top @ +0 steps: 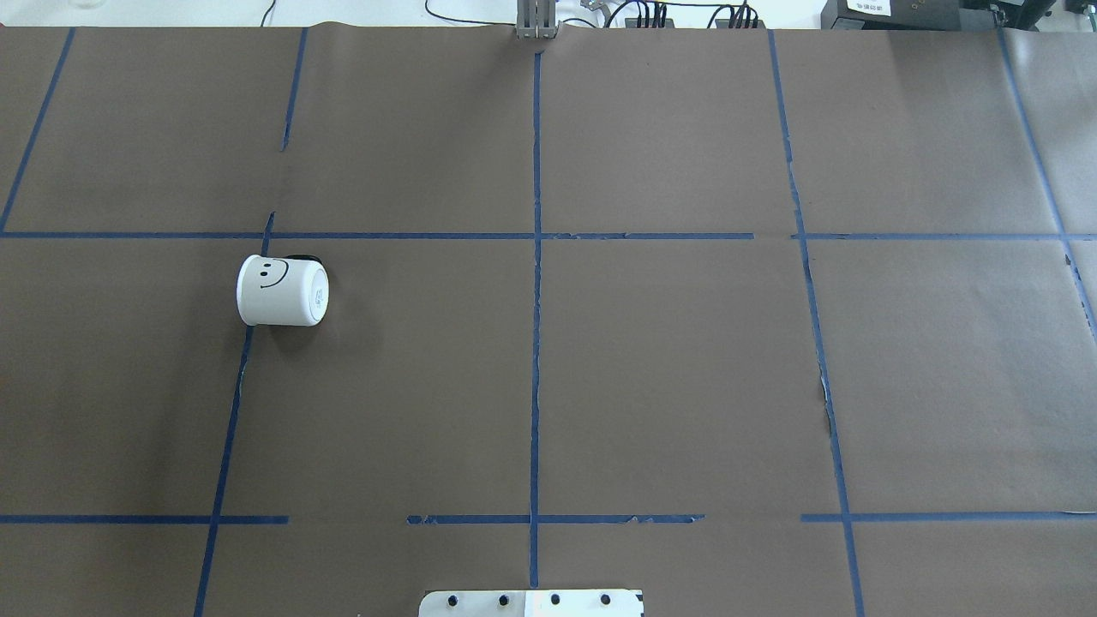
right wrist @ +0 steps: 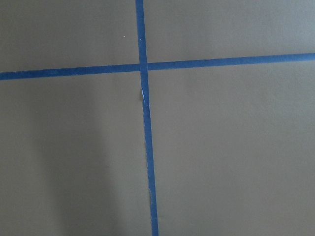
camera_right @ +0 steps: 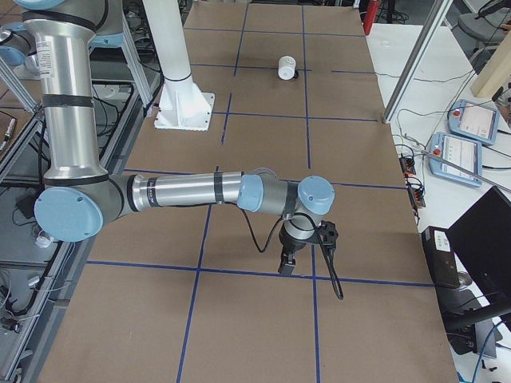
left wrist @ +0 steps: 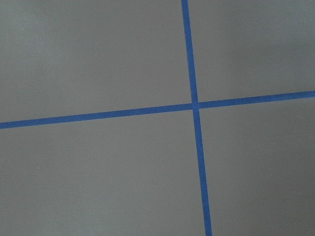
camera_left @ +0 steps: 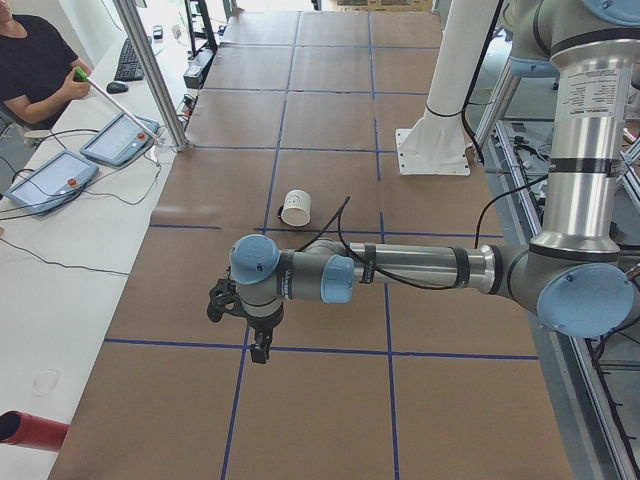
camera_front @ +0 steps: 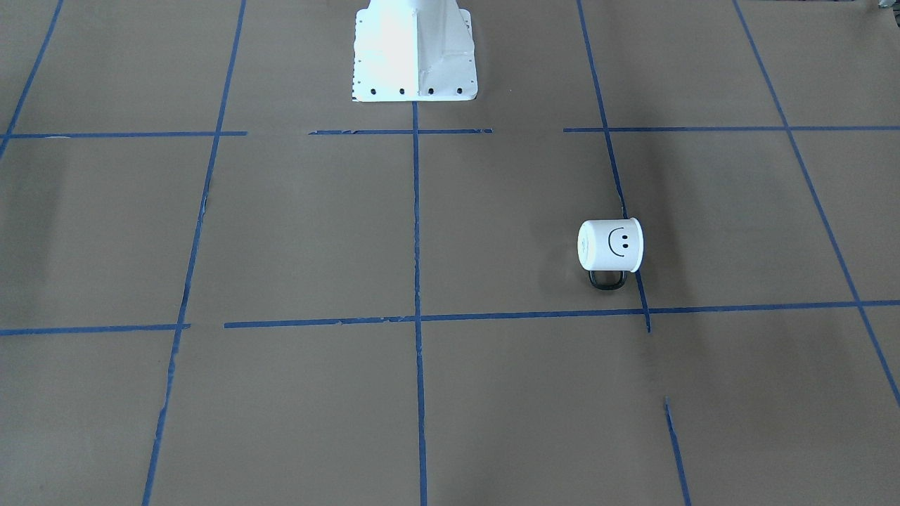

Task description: Flip mug

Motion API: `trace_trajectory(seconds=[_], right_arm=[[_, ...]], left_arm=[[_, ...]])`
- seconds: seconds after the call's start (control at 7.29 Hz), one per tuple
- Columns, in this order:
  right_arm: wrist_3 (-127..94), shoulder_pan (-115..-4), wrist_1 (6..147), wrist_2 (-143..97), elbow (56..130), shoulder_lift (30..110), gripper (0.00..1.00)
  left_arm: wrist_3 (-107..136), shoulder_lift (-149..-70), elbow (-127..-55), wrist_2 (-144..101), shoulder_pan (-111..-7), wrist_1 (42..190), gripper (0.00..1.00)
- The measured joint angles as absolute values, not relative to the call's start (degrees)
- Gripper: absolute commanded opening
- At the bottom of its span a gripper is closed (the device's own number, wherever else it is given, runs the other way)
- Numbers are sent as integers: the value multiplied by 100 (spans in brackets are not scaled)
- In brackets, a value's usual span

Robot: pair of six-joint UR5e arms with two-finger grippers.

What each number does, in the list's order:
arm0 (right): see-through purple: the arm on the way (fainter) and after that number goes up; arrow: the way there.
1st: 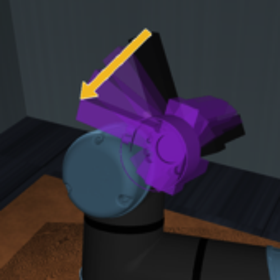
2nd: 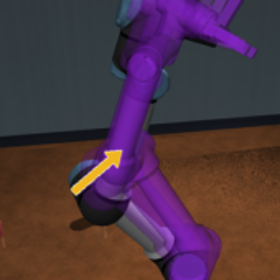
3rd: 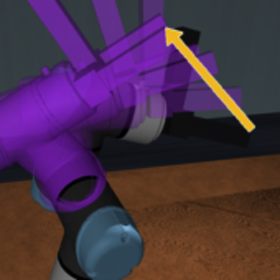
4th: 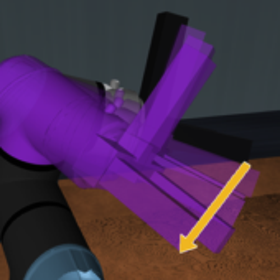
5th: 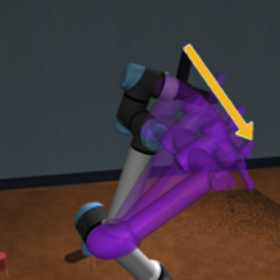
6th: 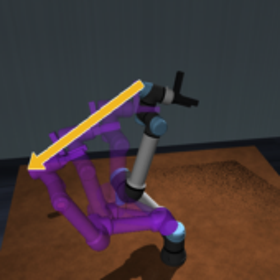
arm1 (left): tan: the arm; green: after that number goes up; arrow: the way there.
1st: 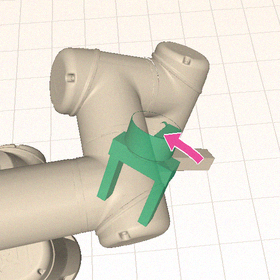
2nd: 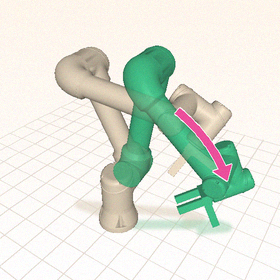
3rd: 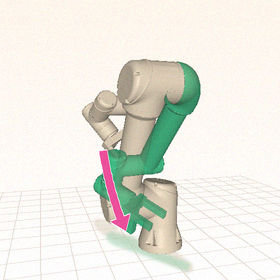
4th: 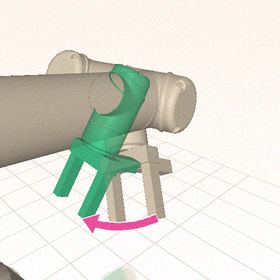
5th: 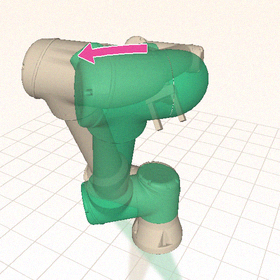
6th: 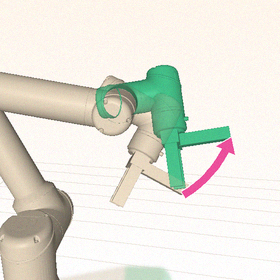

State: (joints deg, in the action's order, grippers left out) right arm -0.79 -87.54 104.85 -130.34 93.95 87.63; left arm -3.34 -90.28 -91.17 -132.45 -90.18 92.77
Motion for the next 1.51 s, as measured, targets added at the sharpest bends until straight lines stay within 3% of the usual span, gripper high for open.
trace_trajectory(seconds=[0.69,1.51], right_arm=[[-79,-8754,10485,-13034,9396,8763,100],[-79,-8754,10485,-13034,9396,8766,100]], left_arm=[[-269,-9048,-9347,-13294,-8934,9767,100],[3473,-9149,-9061,-13306,-7557,13442,100]])
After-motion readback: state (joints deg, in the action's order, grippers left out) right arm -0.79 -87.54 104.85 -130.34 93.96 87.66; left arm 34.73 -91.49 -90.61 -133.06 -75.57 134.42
